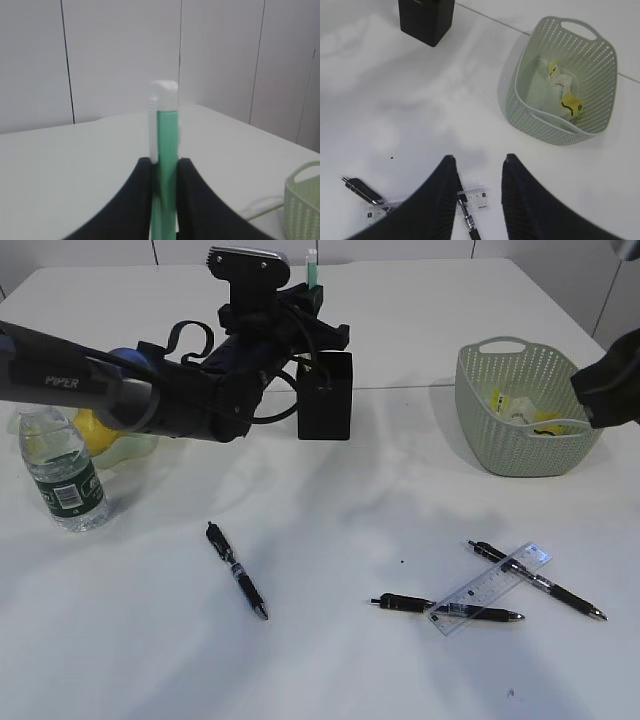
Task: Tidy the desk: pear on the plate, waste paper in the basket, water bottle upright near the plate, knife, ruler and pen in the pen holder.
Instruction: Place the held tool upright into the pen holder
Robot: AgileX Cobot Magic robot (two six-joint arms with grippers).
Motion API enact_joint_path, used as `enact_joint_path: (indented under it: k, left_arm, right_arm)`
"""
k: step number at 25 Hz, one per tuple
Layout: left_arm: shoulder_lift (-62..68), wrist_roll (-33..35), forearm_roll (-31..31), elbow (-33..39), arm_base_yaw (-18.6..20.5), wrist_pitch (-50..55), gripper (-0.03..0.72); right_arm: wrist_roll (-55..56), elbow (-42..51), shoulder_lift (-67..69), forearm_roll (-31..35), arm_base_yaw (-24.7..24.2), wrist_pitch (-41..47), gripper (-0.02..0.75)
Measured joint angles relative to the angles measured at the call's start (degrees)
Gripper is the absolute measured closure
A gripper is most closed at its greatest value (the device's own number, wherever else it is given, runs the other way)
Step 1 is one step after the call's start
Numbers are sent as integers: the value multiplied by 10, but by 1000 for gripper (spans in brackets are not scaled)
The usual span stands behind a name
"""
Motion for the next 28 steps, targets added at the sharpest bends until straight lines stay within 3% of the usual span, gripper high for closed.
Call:
enact_joint_path:
  k: [28]
  left_arm:
    - [62, -4, 28, -87, 19, 56, 620]
  right_arm:
    - [0, 0, 0, 0, 0, -14, 476]
